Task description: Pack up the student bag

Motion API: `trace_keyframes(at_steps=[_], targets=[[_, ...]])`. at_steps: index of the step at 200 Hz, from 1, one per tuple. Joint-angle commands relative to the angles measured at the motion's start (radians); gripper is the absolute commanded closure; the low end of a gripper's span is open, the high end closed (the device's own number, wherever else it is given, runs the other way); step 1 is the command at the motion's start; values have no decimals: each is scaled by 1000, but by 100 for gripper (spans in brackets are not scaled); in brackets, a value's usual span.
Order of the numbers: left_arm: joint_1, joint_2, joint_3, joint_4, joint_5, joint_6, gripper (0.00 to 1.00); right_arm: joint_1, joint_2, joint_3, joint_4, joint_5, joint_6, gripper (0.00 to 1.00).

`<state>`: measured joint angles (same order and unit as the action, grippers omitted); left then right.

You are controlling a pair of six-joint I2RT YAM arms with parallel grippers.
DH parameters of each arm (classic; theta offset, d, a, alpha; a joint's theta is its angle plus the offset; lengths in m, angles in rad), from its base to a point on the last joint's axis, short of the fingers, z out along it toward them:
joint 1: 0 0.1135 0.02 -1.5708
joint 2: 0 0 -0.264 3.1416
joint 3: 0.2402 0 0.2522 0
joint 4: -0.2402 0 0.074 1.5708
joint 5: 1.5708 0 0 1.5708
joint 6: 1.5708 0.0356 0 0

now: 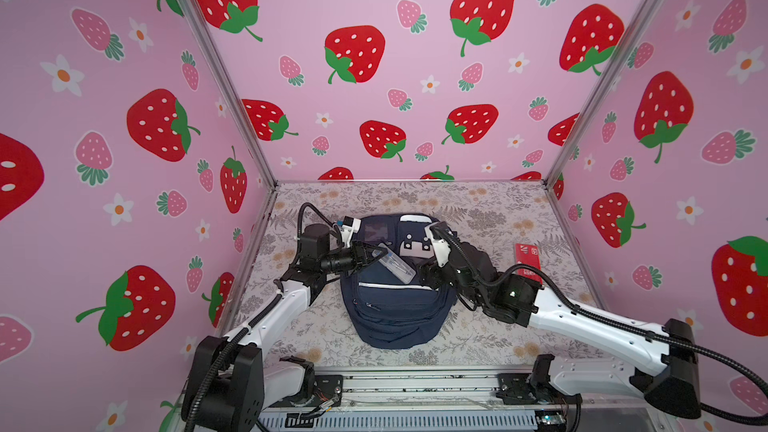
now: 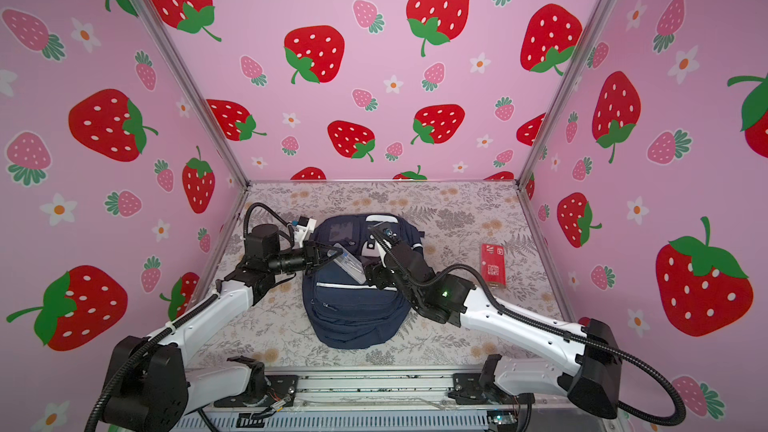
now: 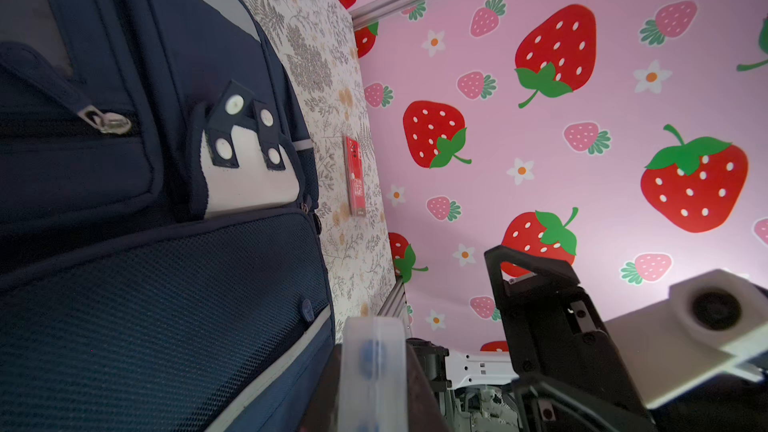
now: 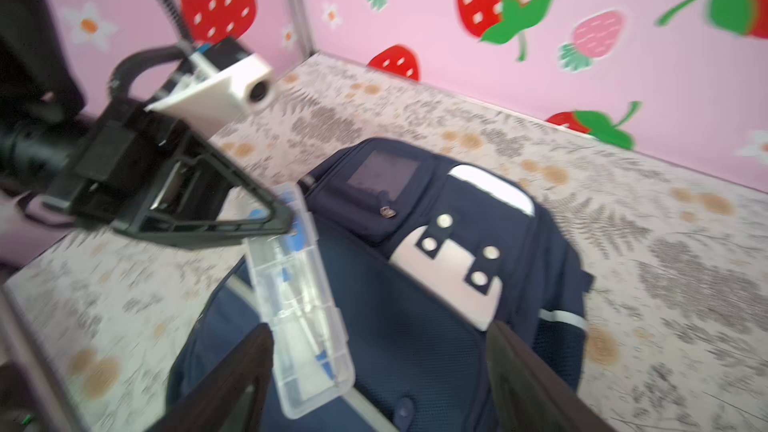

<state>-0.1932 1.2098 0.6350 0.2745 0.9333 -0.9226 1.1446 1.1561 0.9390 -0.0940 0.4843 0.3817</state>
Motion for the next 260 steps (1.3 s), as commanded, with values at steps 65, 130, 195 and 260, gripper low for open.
trace_keyframes(at_steps=[65, 130, 195, 260], targets=[[25, -179, -237, 451, -322, -321, 89, -347, -88, -314, 335, -517, 394, 18], [20, -296, -292, 560, -383, -425, 87, -367, 12, -364, 886, -977, 647, 14], [18, -392, -289, 517, -403, -430, 86, -297, 71, -293, 880, -1009, 667, 18], [-21, -392, -280, 537, -408, -470, 86, -286, 172, -211, 874, -1015, 726, 31]])
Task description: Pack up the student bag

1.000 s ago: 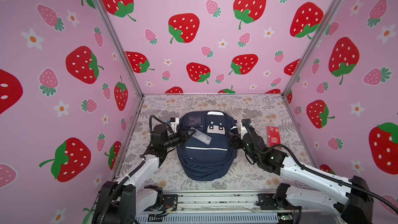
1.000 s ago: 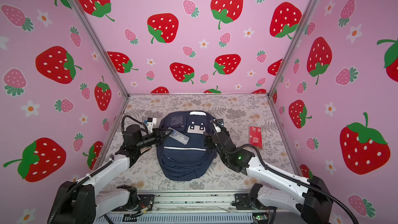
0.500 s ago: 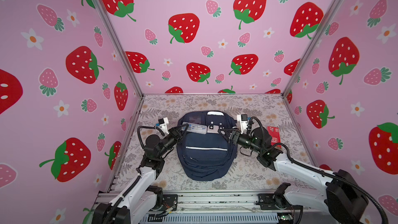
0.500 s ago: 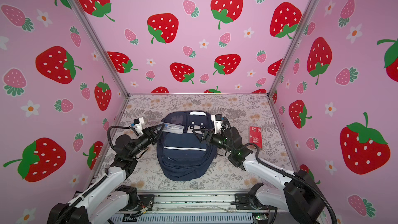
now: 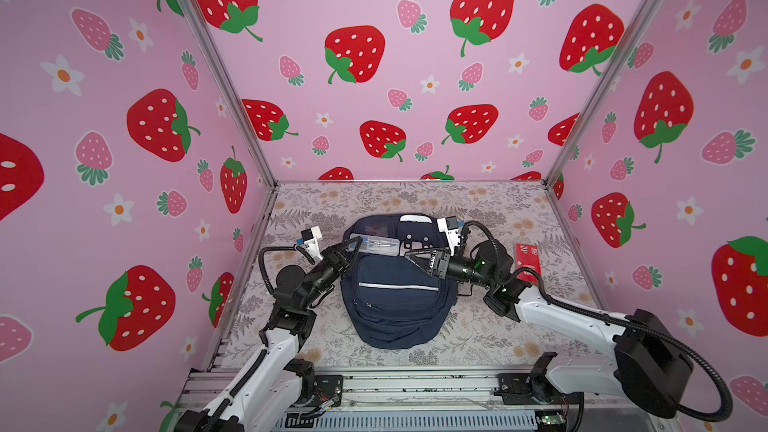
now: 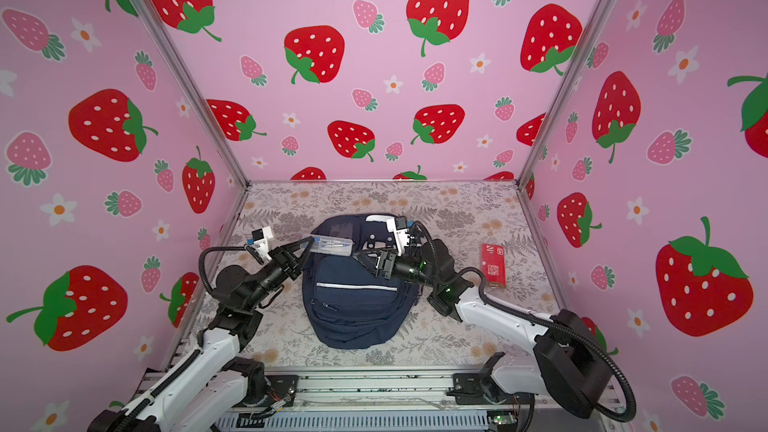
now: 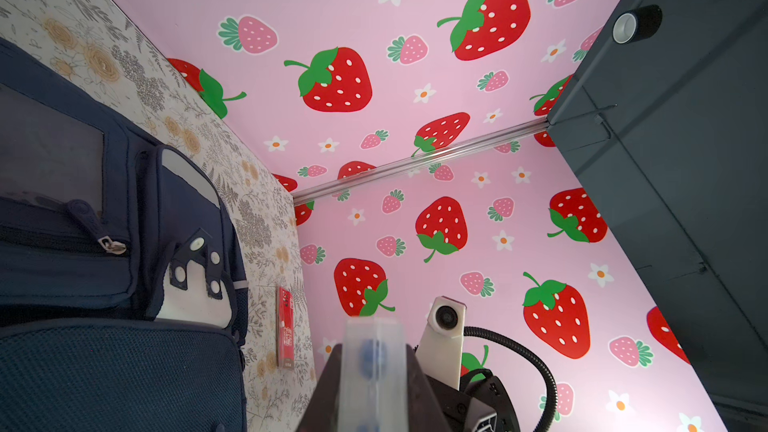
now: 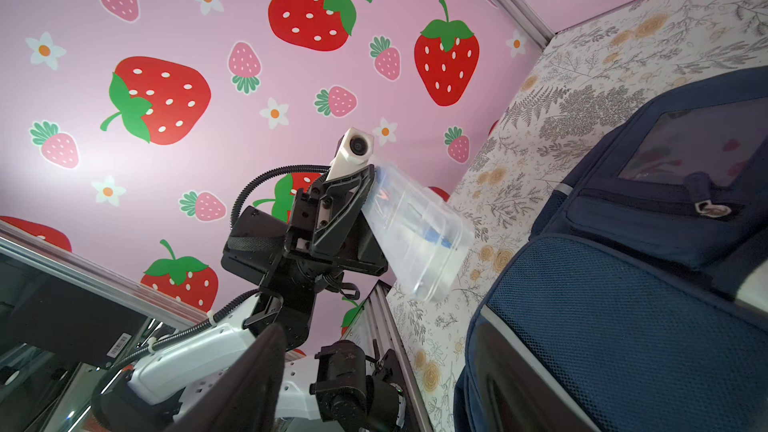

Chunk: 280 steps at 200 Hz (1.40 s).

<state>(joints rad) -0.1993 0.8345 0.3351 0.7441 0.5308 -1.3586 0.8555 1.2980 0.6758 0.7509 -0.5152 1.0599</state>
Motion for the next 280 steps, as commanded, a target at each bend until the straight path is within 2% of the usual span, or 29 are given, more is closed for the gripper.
trace_keyframes(at_steps=[1, 108, 138, 158, 190, 210, 241, 257, 280], targets=[[-15, -18, 20, 67, -6, -33, 86, 4, 33, 55, 28, -16, 48, 32], [-30, -28, 4, 70, 1, -42, 82, 20, 142, 123, 123, -67, 124, 48], [-32, -28, -3, 77, 2, -43, 82, 22, 147, 130, 143, -70, 128, 60], [-34, -29, -6, 75, 1, -45, 83, 21, 148, 135, 143, -66, 133, 71], [-34, -33, -11, 61, 2, -36, 82, 20, 145, 133, 137, -61, 128, 77], [-40, -32, -10, 48, 2, -23, 67, 23, 137, 130, 140, -66, 123, 85], [-42, -41, 19, -55, 13, 22, 44, 21, 114, 118, 128, -49, 114, 86], [-42, -56, 58, -166, 25, 85, 38, 21, 101, 117, 98, -41, 94, 86], [-42, -78, 155, -404, 41, 230, 36, 18, 75, 116, 29, -14, 62, 87]])
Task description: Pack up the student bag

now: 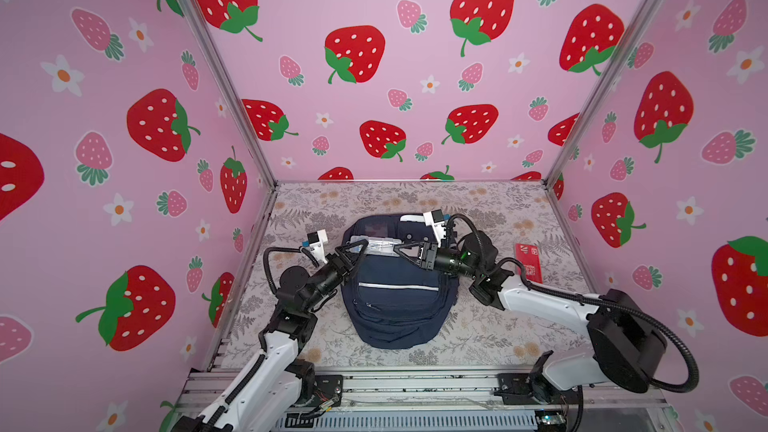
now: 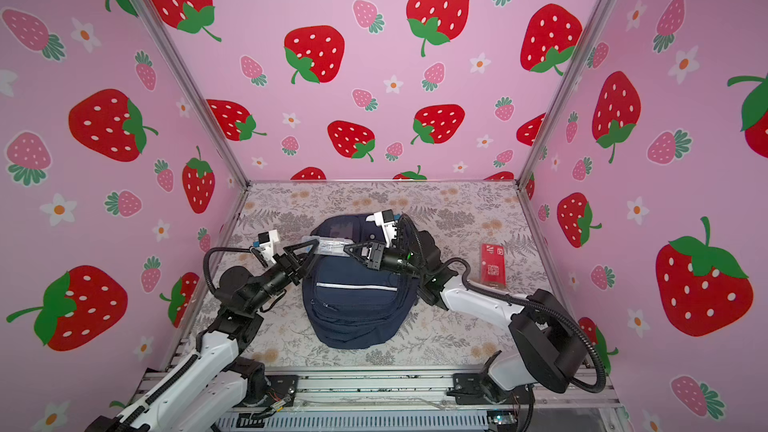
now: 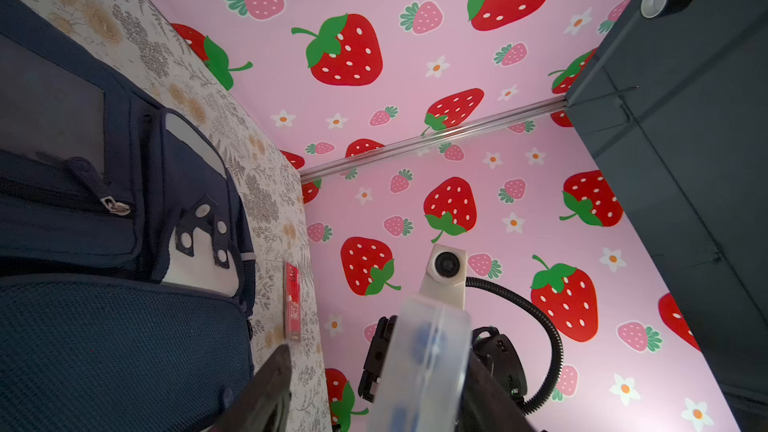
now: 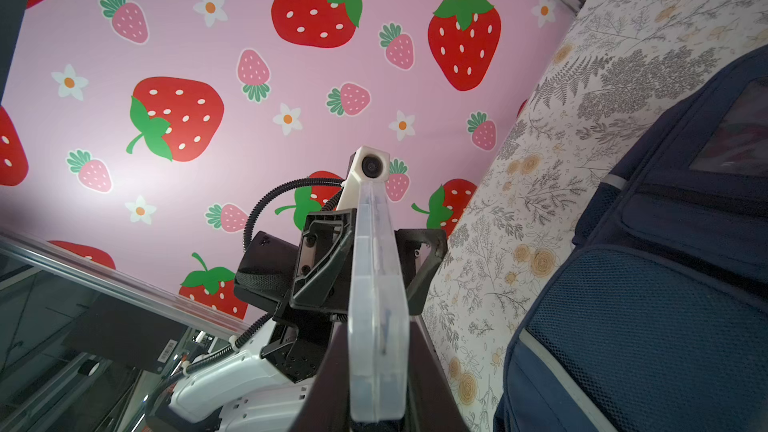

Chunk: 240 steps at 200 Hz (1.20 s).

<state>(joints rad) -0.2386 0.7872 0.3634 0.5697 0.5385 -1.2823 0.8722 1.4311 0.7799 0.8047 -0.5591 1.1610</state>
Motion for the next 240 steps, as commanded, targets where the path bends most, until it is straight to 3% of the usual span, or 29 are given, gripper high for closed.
trace_keyframes(at_steps=[1, 42, 69, 89, 108, 127, 143, 205, 240], targets=[[-2, -31, 133, -246, 33, 163, 36, 1, -60, 12, -29, 31, -41, 87], [4, -19, 417, -839, -64, 602, 29, -33, -158, 13, -334, 160, -162, 88], [-16, 99, 554, -1043, 46, 849, 35, -91, -260, -15, -543, 248, -220, 90], [-119, 192, 659, -1213, -15, 1016, 38, -142, -346, -57, -635, 288, -229, 90], [-283, 282, 761, -1355, -233, 1150, 38, -196, -413, -82, -729, 325, -240, 90], [-413, 384, 821, -1429, -444, 1217, 38, -254, -454, -93, -822, 341, -253, 92], [-475, 465, 854, -1461, -532, 1252, 38, -303, -486, -109, -879, 347, -260, 92], [-583, 516, 799, -1395, -533, 1342, 33, -468, -619, -160, -1009, 276, -310, 92], [-674, 583, 775, -1402, -651, 1382, 25, -504, -637, -183, -1028, 247, -320, 92]])
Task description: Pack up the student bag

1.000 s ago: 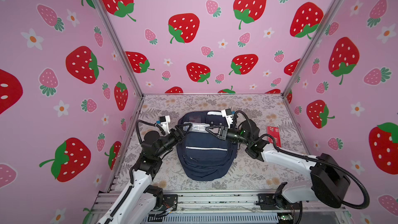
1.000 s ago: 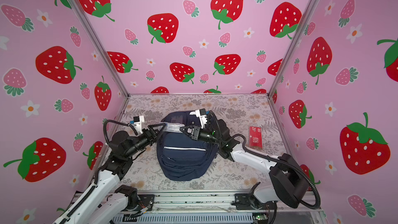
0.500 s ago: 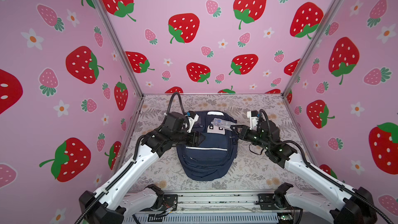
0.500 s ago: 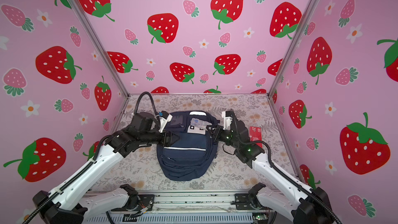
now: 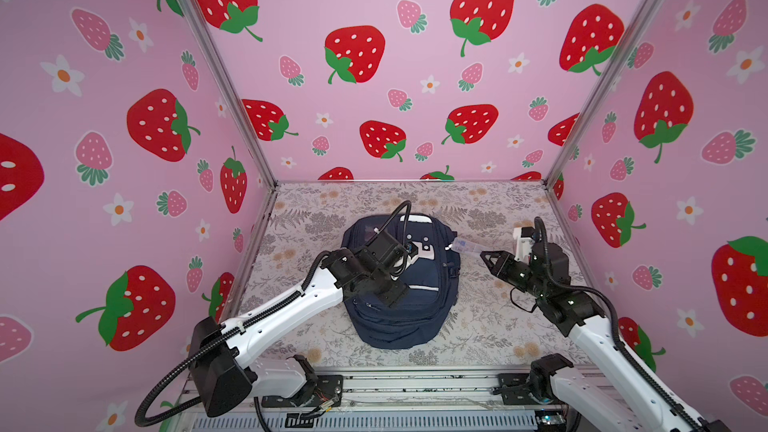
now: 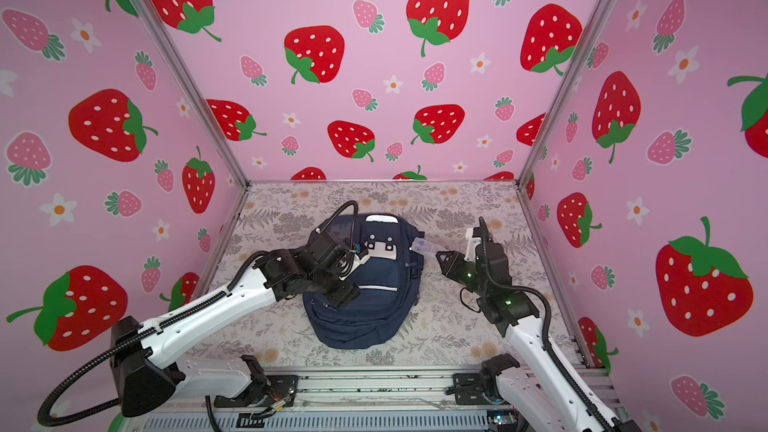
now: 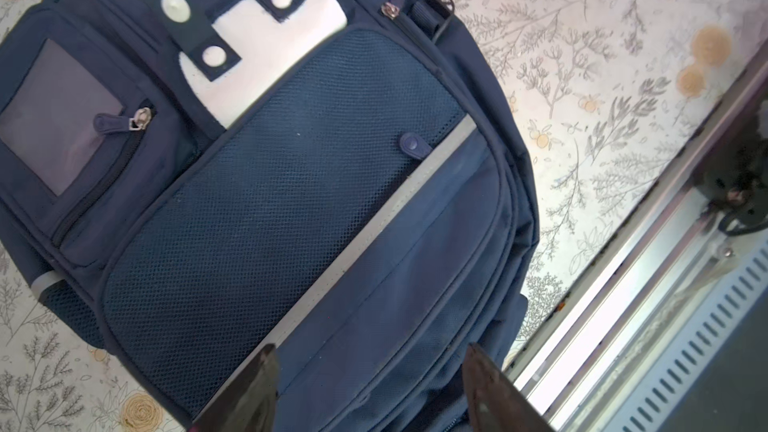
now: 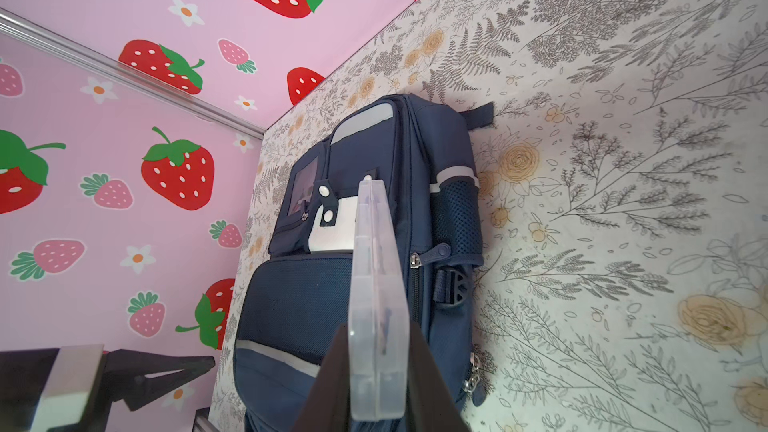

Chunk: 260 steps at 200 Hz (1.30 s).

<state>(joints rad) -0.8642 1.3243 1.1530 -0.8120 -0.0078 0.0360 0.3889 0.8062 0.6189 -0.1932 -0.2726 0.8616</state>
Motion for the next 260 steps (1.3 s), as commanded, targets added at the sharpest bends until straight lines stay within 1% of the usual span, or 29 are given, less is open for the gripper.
trace_keyframes(at_steps=[1, 22, 32, 66, 81, 98, 112, 120, 127, 131, 145, 147, 149, 168, 182, 200, 227, 242, 260], targets=[[-50, 49, -15, -20, -110, 64, 25, -21, -13, -22, -29, -41, -21, 92], [-85, 96, -10, -17, -213, 80, 24, -24, -14, -36, -14, -43, -18, 92], [-97, 118, -4, -19, -242, 86, 24, -27, -11, -39, -8, -49, -18, 92], [-127, 173, -9, -13, -263, 101, 28, -30, -12, -54, 6, -61, -19, 92], [-127, 180, -14, 2, -259, 101, 34, -31, -14, -57, 8, -69, -22, 92], [-127, 183, -11, 22, -299, 98, 46, -33, -24, -63, 4, -67, -26, 92], [-126, 183, -10, 38, -321, 97, 58, -36, -33, -62, -2, -69, -28, 92], [-124, 179, -19, 57, -321, 102, 67, -38, -37, -60, -7, -71, -31, 92], [-121, 177, -27, 75, -314, 103, 79, -39, -43, -59, -11, -71, -33, 92], [-119, 177, -30, 80, -307, 104, 83, -39, -47, -58, -14, -70, -33, 92], [-116, 183, -23, 77, -294, 98, 93, -41, -59, -52, -23, -71, -36, 91], [-116, 184, -21, 74, -294, 98, 97, -41, -60, -51, -25, -72, -37, 91], [-116, 184, -17, 74, -295, 97, 100, -41, -62, -49, -26, -73, -38, 92], [-107, 168, 16, 80, -333, 86, 100, -41, -81, -36, -36, -94, -51, 91], [-86, 126, 35, 115, -322, 83, 100, -41, -99, -29, -40, -112, -56, 91], [-53, 63, 35, 205, -292, 79, 100, -41, -118, -10, -59, -135, -68, 92], [-37, -1, -22, 387, -325, 132, 100, -39, -155, 6, -77, -183, -72, 91], [-16, -22, -39, 431, -289, 129, 100, -36, -174, 14, -70, -239, -75, 91], [40, -25, -21, 397, -194, 92, 100, -7, -183, 26, -59, -288, -74, 91]])
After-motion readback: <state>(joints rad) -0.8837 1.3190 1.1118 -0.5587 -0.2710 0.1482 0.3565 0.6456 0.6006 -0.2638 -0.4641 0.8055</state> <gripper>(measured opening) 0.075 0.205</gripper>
